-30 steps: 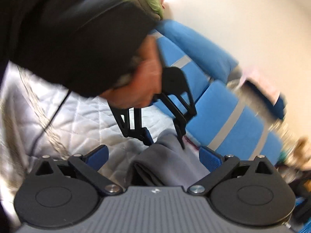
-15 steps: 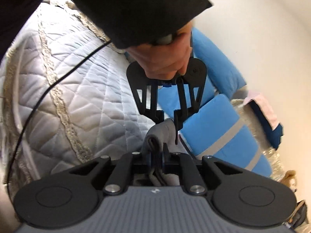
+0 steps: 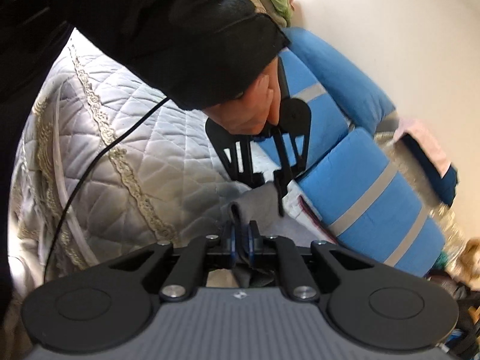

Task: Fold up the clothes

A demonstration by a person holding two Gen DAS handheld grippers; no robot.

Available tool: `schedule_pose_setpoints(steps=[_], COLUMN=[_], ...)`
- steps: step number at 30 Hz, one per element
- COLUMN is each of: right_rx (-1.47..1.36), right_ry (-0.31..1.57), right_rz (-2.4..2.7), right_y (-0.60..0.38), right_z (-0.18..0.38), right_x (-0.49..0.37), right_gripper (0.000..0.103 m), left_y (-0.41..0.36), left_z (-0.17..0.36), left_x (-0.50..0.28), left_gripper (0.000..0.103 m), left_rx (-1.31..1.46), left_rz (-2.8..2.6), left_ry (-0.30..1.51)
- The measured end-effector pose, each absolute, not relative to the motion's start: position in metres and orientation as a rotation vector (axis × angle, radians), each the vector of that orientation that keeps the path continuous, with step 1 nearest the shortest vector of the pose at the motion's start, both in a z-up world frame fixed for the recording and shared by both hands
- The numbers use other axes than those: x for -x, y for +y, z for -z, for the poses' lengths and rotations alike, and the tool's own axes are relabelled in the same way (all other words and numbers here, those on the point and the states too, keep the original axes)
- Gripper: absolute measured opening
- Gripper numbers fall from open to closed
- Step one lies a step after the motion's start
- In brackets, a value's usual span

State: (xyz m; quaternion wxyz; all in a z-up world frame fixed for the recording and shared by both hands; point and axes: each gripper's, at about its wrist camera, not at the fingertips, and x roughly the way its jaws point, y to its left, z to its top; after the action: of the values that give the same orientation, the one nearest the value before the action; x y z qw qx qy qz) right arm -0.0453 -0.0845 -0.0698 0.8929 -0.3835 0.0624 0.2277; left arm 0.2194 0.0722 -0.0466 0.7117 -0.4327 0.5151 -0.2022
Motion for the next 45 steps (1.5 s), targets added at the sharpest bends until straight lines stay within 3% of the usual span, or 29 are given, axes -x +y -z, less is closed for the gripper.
schedule_pose_setpoints(steps=[1, 2, 3, 4, 5, 7, 10, 13, 19, 21, 22, 35, 45], right_rx=[0.795, 0.782, 0.761, 0.740, 0.719, 0.677, 0.632, 0.570, 0.422, 0.394, 0.389, 0.375, 0.332], right_ry=[0.125, 0.132, 0.144, 0.157, 0.169, 0.192, 0.198, 0.199, 0.200, 0.195, 0.190, 0.218, 0.273], right_rz=[-0.467, -0.472, -0.482, -0.493, -0.503, -0.525, -0.539, -0.543, -0.543, -0.539, -0.534, -0.441, -0.394], right_y=[-0.085, -0.085, -0.085, -0.086, -0.086, -0.087, -0.094, -0.105, -0.132, -0.139, -0.142, -0.184, -0.206], right_z=[0.071, 0.071, 0.069, 0.068, 0.066, 0.063, 0.059, 0.050, 0.026, 0.020, 0.018, 0.016, 0.019], right_x=[0.046, 0.046, 0.045, 0.044, 0.044, 0.042, 0.042, 0.041, 0.039, 0.039, 0.039, 0.036, 0.023], right_gripper=[0.000, 0.000, 0.006, 0.034, 0.058, 0.082, 0.086, 0.097, 0.103, 0.103, 0.103, 0.103, 0.103], left_y=[0.074, 0.077, 0.080, 0.082, 0.085, 0.086, 0.080, 0.074, 0.066, 0.064, 0.064, 0.096, 0.197], left_z=[0.048, 0.049, 0.049, 0.049, 0.048, 0.046, 0.043, 0.043, 0.047, 0.049, 0.049, 0.021, -0.003], left_x=[-0.219, -0.218, -0.216, -0.213, -0.210, -0.203, -0.188, -0.175, -0.166, -0.166, -0.167, -0.178, -0.169], left_gripper=[0.013, 0.022, 0.028, 0.041, 0.048, 0.057, 0.061, 0.061, 0.058, 0.035, 0.011, 0.009, 0.009], left_rx=[0.972, 0.986, 0.998, 1.010, 1.023, 1.032, 0.984, 0.957, 0.986, 0.969, 0.949, 0.647, 0.582], left_rz=[0.465, 0.480, 0.490, 0.506, 0.528, 0.567, 0.581, 0.591, 0.588, 0.559, 0.545, 0.564, 0.506], left_ry=[1.140, 1.135, 1.124, 1.109, 1.091, 1.088, 1.115, 1.108, 1.092, 1.098, 1.114, 1.176, 1.189])
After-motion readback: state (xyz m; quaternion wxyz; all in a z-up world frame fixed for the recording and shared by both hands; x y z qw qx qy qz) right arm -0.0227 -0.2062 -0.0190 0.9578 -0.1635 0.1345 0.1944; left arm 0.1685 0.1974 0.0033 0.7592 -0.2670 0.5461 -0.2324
